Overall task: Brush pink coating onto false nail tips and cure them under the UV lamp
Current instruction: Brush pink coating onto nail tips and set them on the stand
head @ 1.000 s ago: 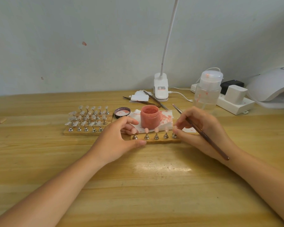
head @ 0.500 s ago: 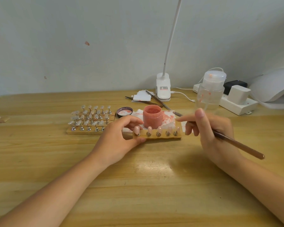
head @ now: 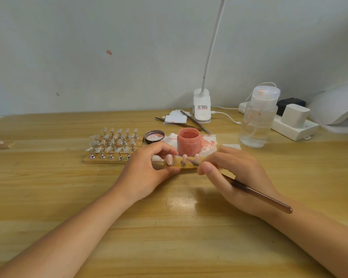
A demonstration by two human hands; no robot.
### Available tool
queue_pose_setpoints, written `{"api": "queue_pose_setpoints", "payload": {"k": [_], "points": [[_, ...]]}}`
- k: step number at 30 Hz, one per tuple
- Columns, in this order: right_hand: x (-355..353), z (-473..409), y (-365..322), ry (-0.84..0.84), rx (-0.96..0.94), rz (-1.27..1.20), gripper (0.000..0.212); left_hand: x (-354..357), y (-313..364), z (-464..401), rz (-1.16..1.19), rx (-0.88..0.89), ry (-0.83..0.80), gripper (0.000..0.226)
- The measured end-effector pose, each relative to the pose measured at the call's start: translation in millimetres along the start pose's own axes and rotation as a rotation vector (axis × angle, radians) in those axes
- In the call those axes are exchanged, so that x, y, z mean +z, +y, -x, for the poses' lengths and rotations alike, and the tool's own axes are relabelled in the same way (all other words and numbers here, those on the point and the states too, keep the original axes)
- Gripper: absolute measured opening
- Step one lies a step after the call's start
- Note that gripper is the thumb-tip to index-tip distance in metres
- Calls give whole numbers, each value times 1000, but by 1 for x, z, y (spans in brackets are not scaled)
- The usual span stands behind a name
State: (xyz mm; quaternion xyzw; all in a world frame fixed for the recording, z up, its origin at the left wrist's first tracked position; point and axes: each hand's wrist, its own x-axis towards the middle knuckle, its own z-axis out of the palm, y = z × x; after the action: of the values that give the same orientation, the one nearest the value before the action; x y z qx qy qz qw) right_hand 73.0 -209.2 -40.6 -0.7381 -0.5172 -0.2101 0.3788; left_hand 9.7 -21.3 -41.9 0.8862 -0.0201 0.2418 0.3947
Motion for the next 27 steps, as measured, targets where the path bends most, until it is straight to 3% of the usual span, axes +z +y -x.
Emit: {"api": "queue_pose_setpoints", "payload": {"k": [10, 13, 15, 18, 21, 24, 27], "points": [[1, 0, 0, -7, -12, -80, 48, -1, 0, 1, -3, -13, -4, 33], [-2, -1, 0, 67, -34, -151, 46, -1, 1, 1, 0, -19, -5, 31], [-5, -2, 0, 166, -7, -167, 38, -1, 2, 1, 4, -21, -4, 31], [-13, -5, 1, 313, 80, -170, 9, -1, 3, 1, 1, -28, 3, 32], [-20, -8, 8, 382, 171, -120, 5, -1, 3, 1, 4, -40, 5, 33], [-28, -11, 17, 316, 178, 59, 15, -1, 2, 2, 11, -49, 13, 34], [-36, -10, 26, 106, 41, 386, 35, -1, 1, 1, 13, -65, 17, 35]]}}
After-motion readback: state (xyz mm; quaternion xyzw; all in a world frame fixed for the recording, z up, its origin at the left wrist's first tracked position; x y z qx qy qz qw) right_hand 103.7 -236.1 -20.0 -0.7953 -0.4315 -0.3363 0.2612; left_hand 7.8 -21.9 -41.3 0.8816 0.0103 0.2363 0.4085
